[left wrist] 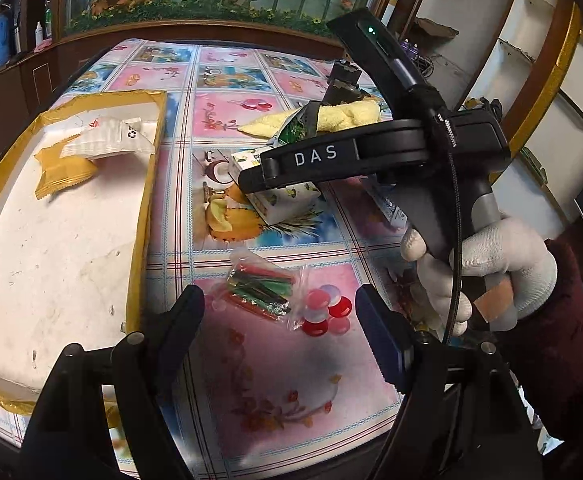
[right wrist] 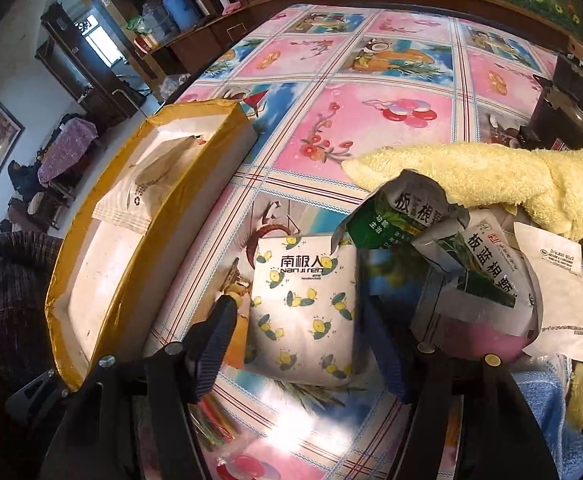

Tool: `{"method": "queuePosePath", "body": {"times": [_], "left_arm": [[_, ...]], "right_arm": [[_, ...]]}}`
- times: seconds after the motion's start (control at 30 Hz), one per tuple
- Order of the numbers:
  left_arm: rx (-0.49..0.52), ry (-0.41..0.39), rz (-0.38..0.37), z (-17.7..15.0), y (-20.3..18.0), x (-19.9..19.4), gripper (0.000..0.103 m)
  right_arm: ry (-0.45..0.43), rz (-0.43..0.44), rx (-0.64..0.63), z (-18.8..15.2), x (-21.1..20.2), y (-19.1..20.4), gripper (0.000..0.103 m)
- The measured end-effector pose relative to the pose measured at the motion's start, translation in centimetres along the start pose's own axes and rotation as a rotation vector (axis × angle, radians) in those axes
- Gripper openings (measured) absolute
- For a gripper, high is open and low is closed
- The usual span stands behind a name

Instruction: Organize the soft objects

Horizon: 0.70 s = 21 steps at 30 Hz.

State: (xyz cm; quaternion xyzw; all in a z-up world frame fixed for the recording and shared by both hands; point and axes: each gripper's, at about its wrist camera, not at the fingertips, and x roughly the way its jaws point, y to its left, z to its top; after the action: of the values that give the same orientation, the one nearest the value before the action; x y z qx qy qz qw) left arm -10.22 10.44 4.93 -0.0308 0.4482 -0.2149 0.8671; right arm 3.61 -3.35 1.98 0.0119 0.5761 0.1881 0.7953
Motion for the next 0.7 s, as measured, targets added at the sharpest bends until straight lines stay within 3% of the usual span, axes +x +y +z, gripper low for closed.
{"method": "queuePosePath", "body": {"times": [0.17,0.5,0.7], "left_arm": [[0.016,0.023,0.001,0.7,-0.4,1.4,0.078],[0.098,0.046,0.068,1.7,-1.8,3.8,0.078],[0.176,0.011,-0.015,1.7,-2.7,2.7,0.078]], "right_arm": [[-0.012,-0.029,0.03,-1.8,-1.6,-1.7,0.054],[-0.037,0.041,0.132,-7.1,-5.4,-5.3,0.055],[-0.056,0.041,0.123,-8.2,-6.1,-5.5,0.055]]}}
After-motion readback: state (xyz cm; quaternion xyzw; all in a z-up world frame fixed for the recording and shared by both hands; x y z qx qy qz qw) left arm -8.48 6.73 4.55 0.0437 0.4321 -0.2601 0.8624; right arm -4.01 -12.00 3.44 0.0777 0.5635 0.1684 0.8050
